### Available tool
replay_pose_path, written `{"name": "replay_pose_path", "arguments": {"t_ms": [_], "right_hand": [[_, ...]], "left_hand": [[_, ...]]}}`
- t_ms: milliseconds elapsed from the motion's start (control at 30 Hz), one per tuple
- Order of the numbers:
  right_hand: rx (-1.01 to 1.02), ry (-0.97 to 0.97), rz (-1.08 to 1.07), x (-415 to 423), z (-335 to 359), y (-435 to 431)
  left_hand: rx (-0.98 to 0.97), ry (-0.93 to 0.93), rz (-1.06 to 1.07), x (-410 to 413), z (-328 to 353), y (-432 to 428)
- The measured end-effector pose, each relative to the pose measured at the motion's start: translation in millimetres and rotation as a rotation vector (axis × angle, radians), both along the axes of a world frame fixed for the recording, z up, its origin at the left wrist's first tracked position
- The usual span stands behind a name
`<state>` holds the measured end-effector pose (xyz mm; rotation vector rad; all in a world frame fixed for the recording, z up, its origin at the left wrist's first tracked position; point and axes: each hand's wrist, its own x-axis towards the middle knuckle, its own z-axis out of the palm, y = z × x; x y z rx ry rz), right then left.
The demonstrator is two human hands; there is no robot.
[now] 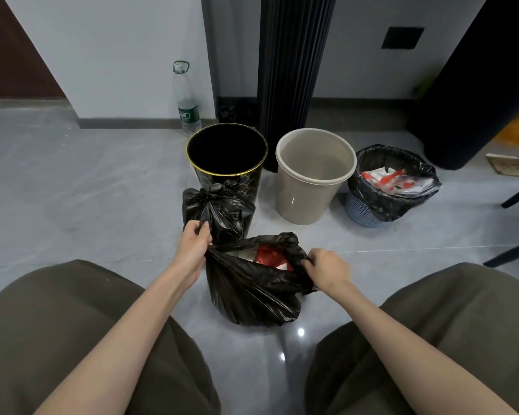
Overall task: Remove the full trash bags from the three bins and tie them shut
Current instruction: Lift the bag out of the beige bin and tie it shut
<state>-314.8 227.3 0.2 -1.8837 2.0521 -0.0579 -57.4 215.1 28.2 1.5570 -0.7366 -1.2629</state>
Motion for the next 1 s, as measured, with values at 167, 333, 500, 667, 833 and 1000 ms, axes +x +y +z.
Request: {"name": "replay_pose_path", "arguments": {"t_ms": [167, 333, 500, 667, 833, 1000], "right_hand": [[-0.092, -0.447, -0.549, -22.5, 5.9, -15.3], [-0.039, -0.994, -0.998, -39.2, 0.5, -20.1], [-0.200, -0.561, -0.684, -22.4, 11.4, -17.1], [-0.281, -0.395, 0.052, 20.1, 45.8, -6.3], [0.033, -0.462, 0.416, 60.9, 46.4, -0.5], [0.135, -0.451, 0.426, 89.1, 38.0, -0.3]], "left_hand": [[0.005, -0.052, 0.048, 9.9, -5.5, -3.7], [0.003, -0.093, 0.090, 17.0, -5.7, -4.9], [0.016, -0.033, 0.106, 13.6, 2.3, -2.5], [0.032, -0.049, 0.057, 8.5, 9.4, 0.9], [0.059, 0.038, 0.050, 0.4, 16.9, 3.1], [0.093, 0.144, 0.029, -4.6, 23.9, 4.4]]}}
